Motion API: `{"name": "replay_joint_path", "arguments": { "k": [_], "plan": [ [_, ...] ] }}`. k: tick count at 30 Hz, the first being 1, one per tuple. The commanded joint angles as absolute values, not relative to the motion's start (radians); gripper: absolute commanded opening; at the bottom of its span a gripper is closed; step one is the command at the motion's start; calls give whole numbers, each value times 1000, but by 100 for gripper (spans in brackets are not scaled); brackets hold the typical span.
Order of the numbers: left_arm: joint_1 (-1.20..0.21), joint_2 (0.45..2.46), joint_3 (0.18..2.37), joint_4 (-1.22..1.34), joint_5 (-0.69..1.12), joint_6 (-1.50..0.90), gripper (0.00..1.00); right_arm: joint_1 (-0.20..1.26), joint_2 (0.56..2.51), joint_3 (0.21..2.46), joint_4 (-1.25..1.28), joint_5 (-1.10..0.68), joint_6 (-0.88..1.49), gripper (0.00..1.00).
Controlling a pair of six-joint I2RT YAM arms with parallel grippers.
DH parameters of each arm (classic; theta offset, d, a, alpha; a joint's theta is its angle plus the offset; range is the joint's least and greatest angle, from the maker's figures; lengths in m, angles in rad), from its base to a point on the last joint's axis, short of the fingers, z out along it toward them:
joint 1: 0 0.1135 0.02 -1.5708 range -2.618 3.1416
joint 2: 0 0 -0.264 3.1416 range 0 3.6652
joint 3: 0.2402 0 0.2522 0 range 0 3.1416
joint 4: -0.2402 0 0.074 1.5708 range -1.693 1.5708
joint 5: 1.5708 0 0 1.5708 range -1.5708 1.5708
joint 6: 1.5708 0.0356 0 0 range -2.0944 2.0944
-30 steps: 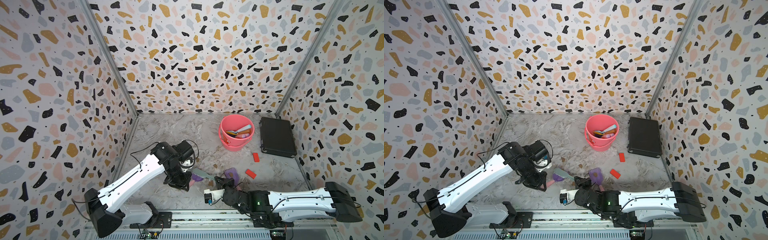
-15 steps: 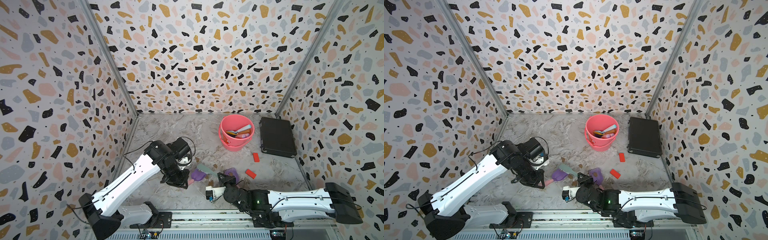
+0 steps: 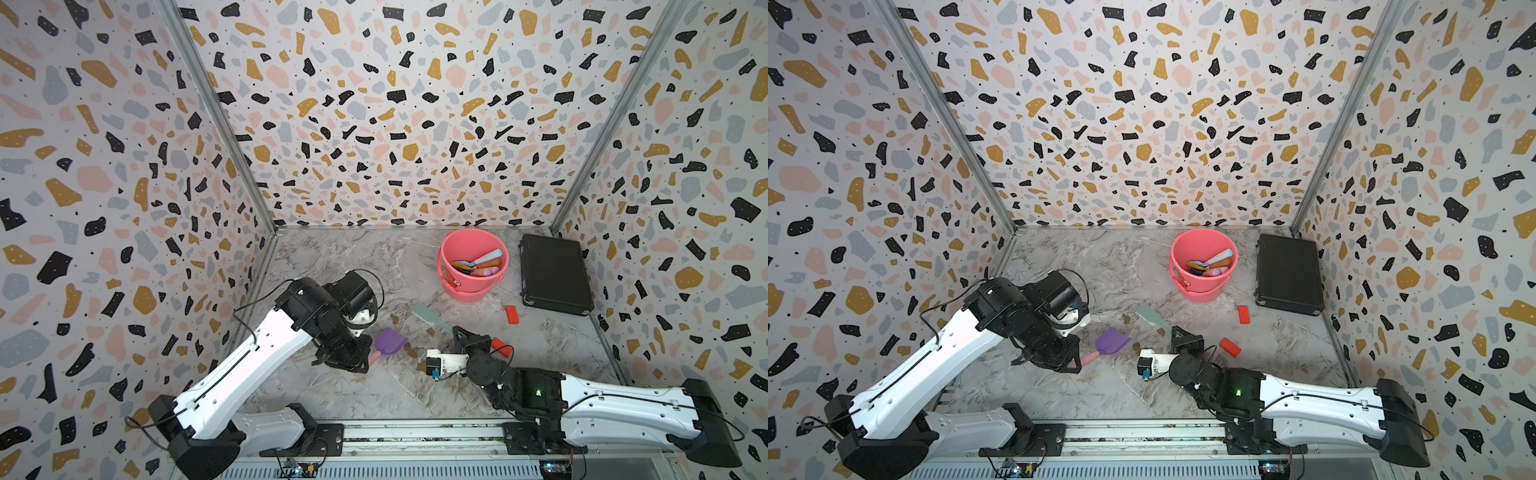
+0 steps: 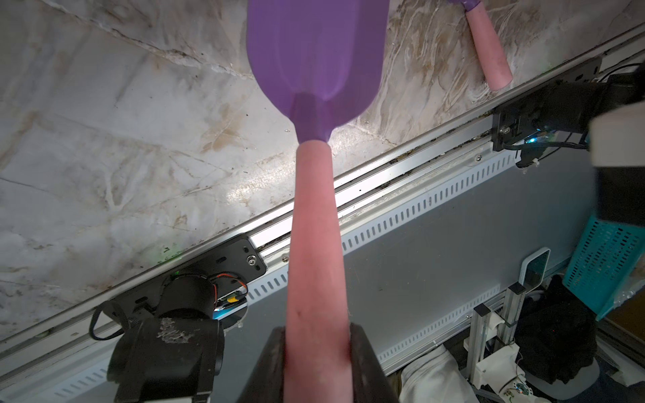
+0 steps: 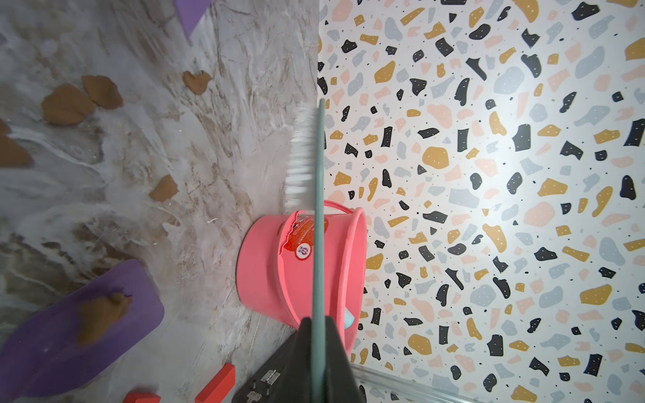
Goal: Brush the soil off the hand trowel and place it into the bucket
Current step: Brush off the soil from the hand trowel.
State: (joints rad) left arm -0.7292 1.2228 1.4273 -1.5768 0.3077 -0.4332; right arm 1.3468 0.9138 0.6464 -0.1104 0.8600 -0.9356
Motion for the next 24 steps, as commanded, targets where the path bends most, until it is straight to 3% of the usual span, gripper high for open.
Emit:
{"name": "replay_joint_path", "arguments": {
  "k": [1, 5, 12, 24],
  "plan": [
    [-725, 1238, 1466, -1545, 276, -406, 0, 1375, 900, 737, -156, 769, -828, 0],
    [-725, 1253, 1481, -1475, 303, -404, 0, 1428, 957, 719, -51, 716, -848, 0],
    [-725, 1219, 1525, -1458, 263, -400, 0, 1428, 1046, 649, -3, 769, -872, 0],
    [-726, 1180, 1527, -1496, 206, -396, 0, 1265, 999, 641, -31, 834, -817, 0]
  ]
}}
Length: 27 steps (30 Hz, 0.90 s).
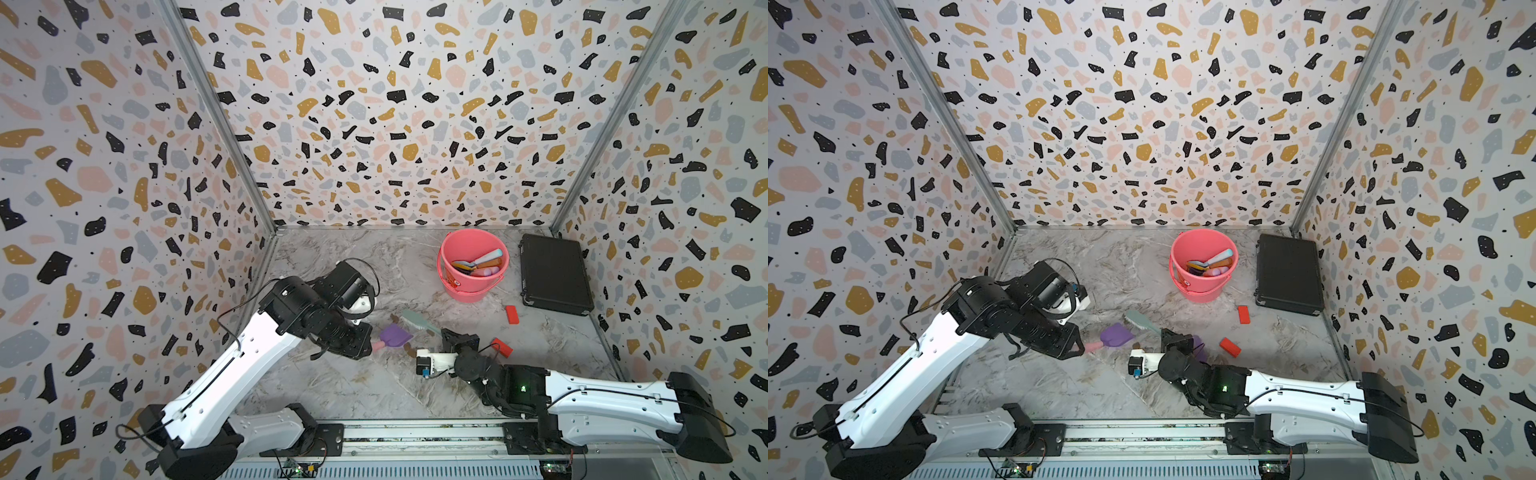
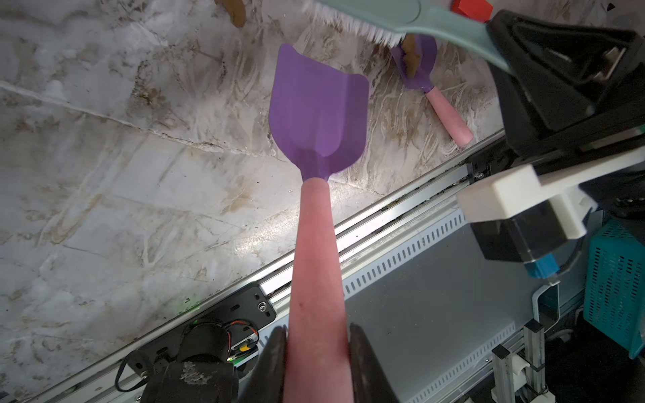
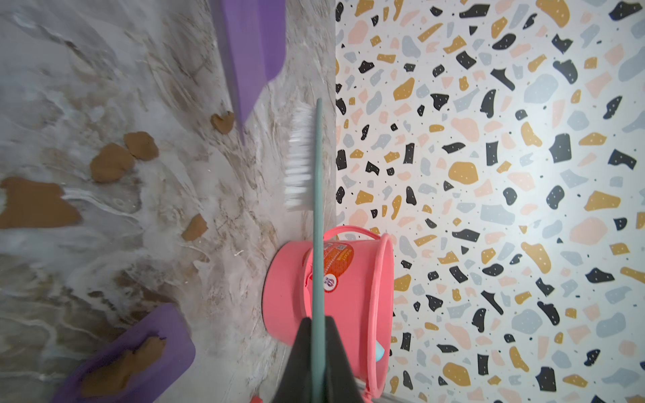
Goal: Brush the soil off the hand trowel and place it into the bucket
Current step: Brush off the soil from the hand trowel.
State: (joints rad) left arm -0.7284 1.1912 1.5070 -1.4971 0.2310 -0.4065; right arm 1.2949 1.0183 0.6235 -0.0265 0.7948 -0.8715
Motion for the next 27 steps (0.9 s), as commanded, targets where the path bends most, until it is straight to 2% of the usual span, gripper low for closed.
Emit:
{"name": "replay_joint_path", "arguments": {
  "k": [1, 4, 8, 11, 13, 16, 20, 23, 27],
  "plan": [
    [-724, 1178, 1532, -1492, 196, -399, 0, 1243, 995, 662, -62, 838, -743, 0],
    [-722, 1161, 1549, -1460, 124, -416, 0, 1166, 972, 784, -240, 786, -379, 0],
    [-715, 1115, 1565, -1348, 43, -426, 0, 1013, 912, 865, -391, 421, 170, 0],
    [-713, 1064, 1566, -1252, -18, -420, 0, 953, 896, 849, -367, 187, 423, 0],
    [-712, 1023, 1559, -1190, -70, -410, 0, 930, 893, 825, -351, 107, 572, 0],
    [-713, 974, 1545, -1104, -129, -411, 0, 893, 892, 739, -223, -61, 800, 0],
    [-713, 990, 1552, -1071, -86, -410, 0, 885, 957, 624, 147, -296, 1054, 0],
    [-713, 1004, 1536, -1042, -9, -415, 0, 884, 1030, 613, 339, -375, 1149, 0],
    [-713, 1019, 1516, -1053, 42, -422, 0, 856, 1056, 632, 412, -390, 1201, 0]
  ]
}}
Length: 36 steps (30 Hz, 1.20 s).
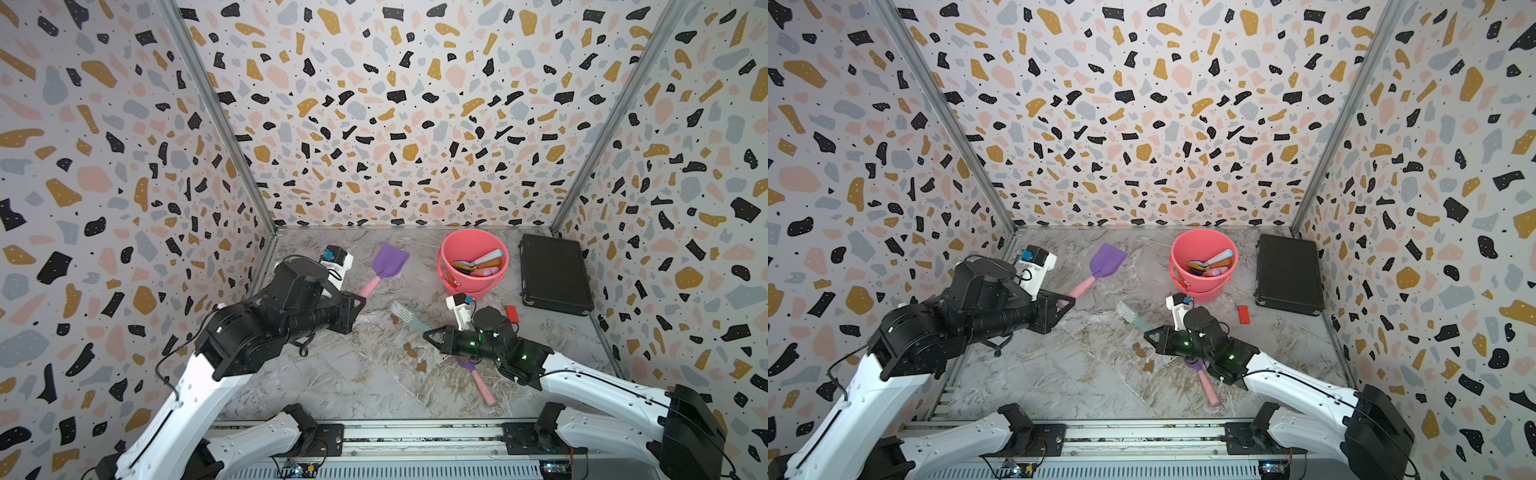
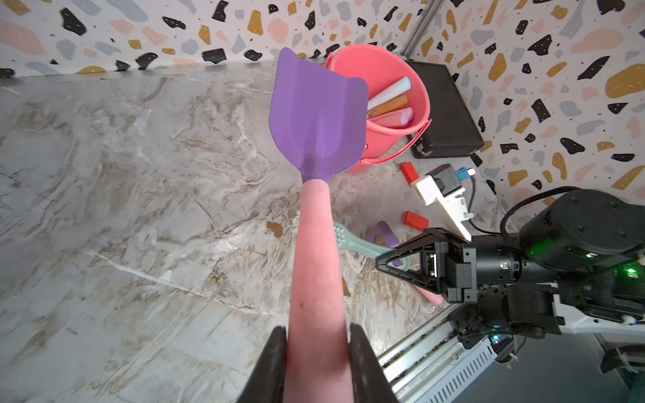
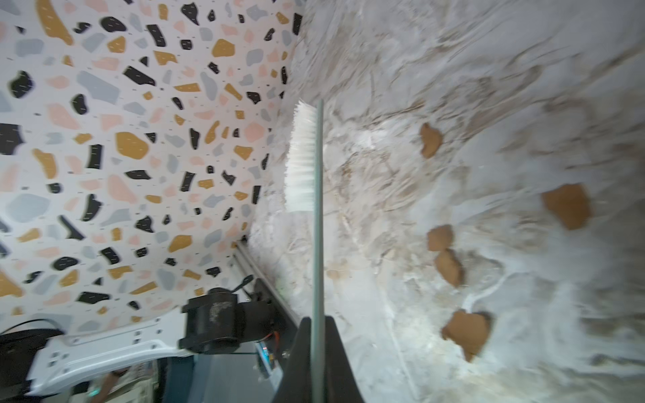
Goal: Brush the soil off the hand trowel and place it into the bucket
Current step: Brush off the soil from the hand trowel.
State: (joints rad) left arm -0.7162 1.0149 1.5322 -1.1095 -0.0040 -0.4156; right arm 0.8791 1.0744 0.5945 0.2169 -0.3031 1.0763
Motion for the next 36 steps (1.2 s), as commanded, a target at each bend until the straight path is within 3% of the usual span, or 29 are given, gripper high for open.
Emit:
{"name": "replay_joint_path", "arguments": {
  "k": [1, 12, 20, 25, 36],
  "plan": [
    [-713, 1018, 1509, -1061, 31, -421, 0, 837, 1060, 634, 428, -400, 1219, 0],
    [-711, 1028, 1425, -1133, 85, -440, 0, 696, 1042, 623, 522, -479, 1316, 0],
    [-701, 1026, 1432, -1080, 136, -467, 0, 692, 1101, 574, 650, -532, 1365, 0],
    [-700, 1027, 1447, -1100, 161, -478, 0, 646, 1069, 541, 593, -496, 1354, 0],
    [-683, 1034, 1439, -1066, 152, -485, 0, 662, 1129, 566, 744, -653, 1384, 0]
  ]
}}
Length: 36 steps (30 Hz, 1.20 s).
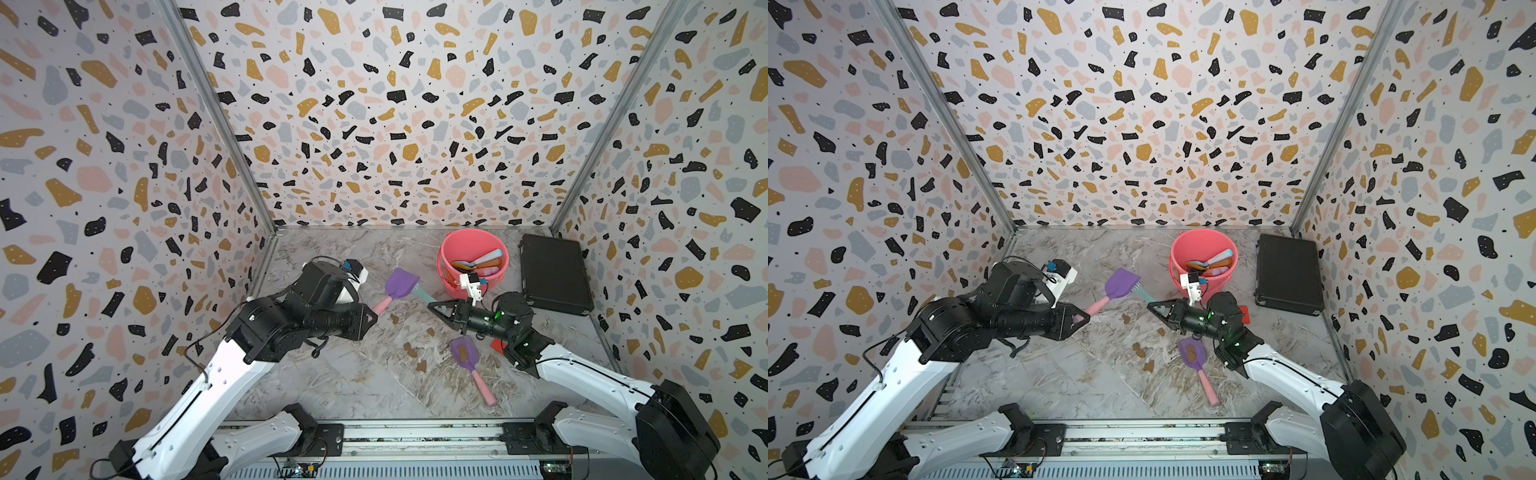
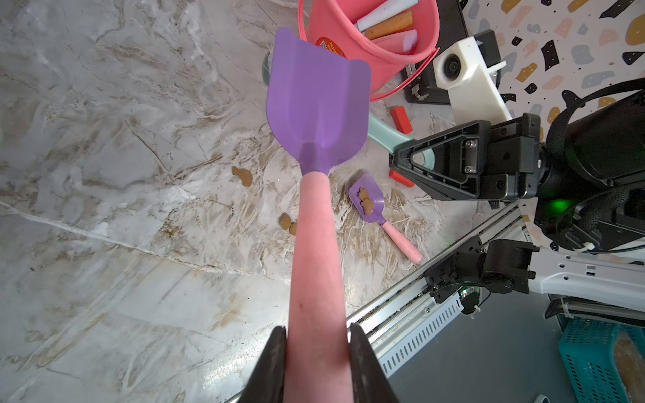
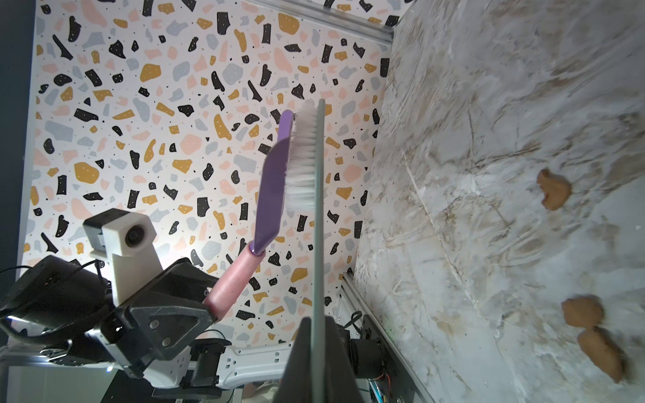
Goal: Brush the soil off the hand trowel and place it into the bucket
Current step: Brush off the soil from the hand trowel.
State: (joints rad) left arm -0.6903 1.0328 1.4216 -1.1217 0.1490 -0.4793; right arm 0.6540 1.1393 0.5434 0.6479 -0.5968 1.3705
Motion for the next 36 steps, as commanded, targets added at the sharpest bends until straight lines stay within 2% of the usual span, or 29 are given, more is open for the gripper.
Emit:
{"name": "replay_joint_path", "arguments": {
  "k": [1, 9, 20, 28, 33, 36],
  "plan": [
    [-680, 1036, 1439, -1060, 154, -483, 0, 663, 1128, 566, 752, -656, 1386, 0],
    [-673, 1038, 1423, -1084, 177, -488, 0, 653, 1124, 552, 788, -607, 1418, 0],
    [-670, 993, 1410, -1112, 193, -504, 0, 504, 1023, 527, 671, -583, 1401, 0],
    [-661, 1020, 1503, -1065, 189, -500, 0, 508, 1025, 515, 421, -617, 1275, 0],
    [-657, 1032, 1539, -1054, 183, -490, 0, 584, 1091, 564, 420, -707, 1237, 0],
    [-652, 1042, 1510, -1045, 180, -489, 0, 623, 1126, 571, 567, -745, 1289, 0]
  ]
}}
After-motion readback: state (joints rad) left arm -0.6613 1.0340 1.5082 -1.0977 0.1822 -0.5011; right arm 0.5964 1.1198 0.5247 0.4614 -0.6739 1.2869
